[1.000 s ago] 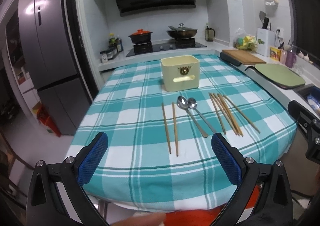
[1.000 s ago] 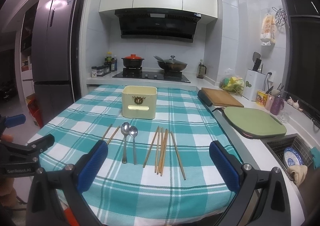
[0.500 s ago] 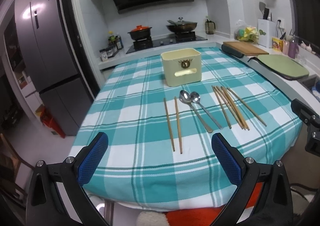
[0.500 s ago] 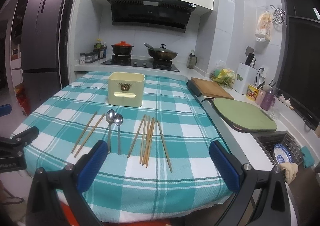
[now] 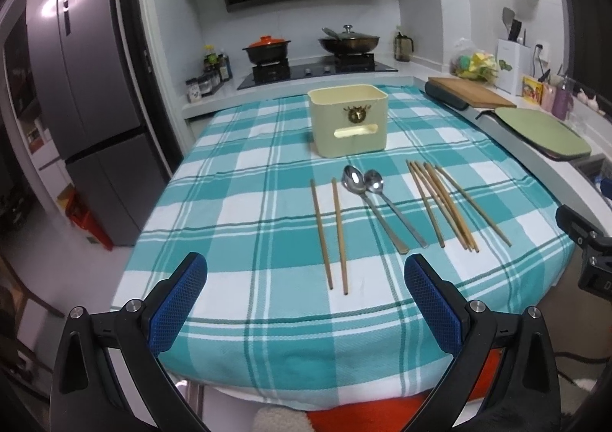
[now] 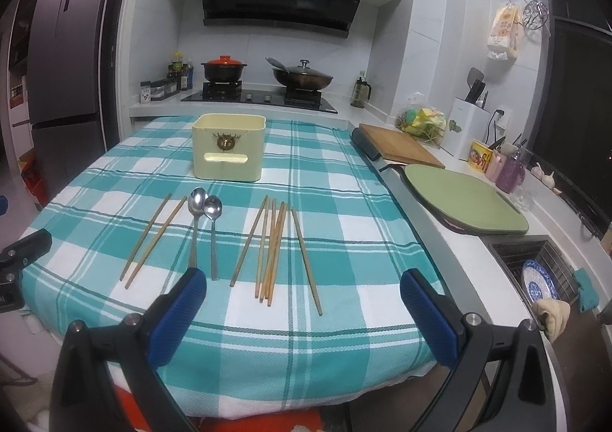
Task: Organize utensils
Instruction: 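Lower left tool onto a lone chopstick while right tool grasps one from the bundle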
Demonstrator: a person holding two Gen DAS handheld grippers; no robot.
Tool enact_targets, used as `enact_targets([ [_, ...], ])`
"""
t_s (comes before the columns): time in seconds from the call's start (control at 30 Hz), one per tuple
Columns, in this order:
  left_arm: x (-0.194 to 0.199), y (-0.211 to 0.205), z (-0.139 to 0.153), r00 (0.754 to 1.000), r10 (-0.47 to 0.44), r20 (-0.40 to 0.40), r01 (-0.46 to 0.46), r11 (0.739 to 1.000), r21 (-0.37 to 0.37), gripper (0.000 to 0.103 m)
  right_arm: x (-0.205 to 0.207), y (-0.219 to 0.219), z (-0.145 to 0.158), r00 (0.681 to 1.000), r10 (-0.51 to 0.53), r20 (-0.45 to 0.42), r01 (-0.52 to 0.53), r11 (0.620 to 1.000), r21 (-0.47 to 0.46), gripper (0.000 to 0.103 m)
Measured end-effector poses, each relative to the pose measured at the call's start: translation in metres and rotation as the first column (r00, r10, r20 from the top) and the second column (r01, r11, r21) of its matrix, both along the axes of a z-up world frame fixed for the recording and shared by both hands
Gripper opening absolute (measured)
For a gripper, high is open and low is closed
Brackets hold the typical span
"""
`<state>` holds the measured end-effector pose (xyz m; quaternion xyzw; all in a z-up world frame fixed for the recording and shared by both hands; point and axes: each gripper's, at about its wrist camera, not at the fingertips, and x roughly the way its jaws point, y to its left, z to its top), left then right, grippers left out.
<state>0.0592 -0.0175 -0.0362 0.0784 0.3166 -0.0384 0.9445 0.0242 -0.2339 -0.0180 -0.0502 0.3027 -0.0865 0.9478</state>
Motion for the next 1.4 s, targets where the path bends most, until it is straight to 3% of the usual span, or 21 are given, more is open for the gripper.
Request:
enact_targets([
  [0.23, 0.020, 0.005, -0.010, 0.999, 0.008, -0.040, -0.009, 1.000, -0.016, 0.103, 0.015, -0.003, -0.009, 0.999, -0.003, -0.038, 0.004, 1.000, 0.011, 0.103],
  [0.5, 0.049, 0.009, -0.033, 0.991, -0.004, -0.137, -0.002, 0.999, -0.046, 0.103, 0.038, -0.011, -0.024, 0.995, -0.020, -0.094, 0.022, 1.000, 0.015, 0.103],
  [0.87, 0.084, 0.019, -0.056, 0.973, 0.059, -0.225, -0.074, 0.995, -0.059, 0.103, 0.071, -0.016, -0.047, 0.984, -0.031, -0.173, 0.031, 1.000, -0.005, 0.103],
  [1.0, 0.096, 0.024, -0.066, 0.966, 0.041, -0.254, -0.067, 0.993, -0.093, 0.103, 0.077, -0.021, -0.054, 0.981, -0.034, -0.189, 0.032, 0.999, -0.010, 0.103],
  [1.2, 0.125, 0.037, -0.073, 0.960, 0.022, -0.280, -0.068, 0.985, -0.158, 0.102, 0.084, -0.038, -0.061, 0.989, 0.002, -0.146, 0.006, 0.998, 0.055, 0.103],
  [1.4, 0.168, 0.025, -0.088, 0.951, -0.024, -0.307, -0.016, 0.992, -0.125, 0.102, 0.103, -0.066, -0.071, 0.988, 0.014, -0.157, 0.005, 0.993, 0.121, 0.103],
])
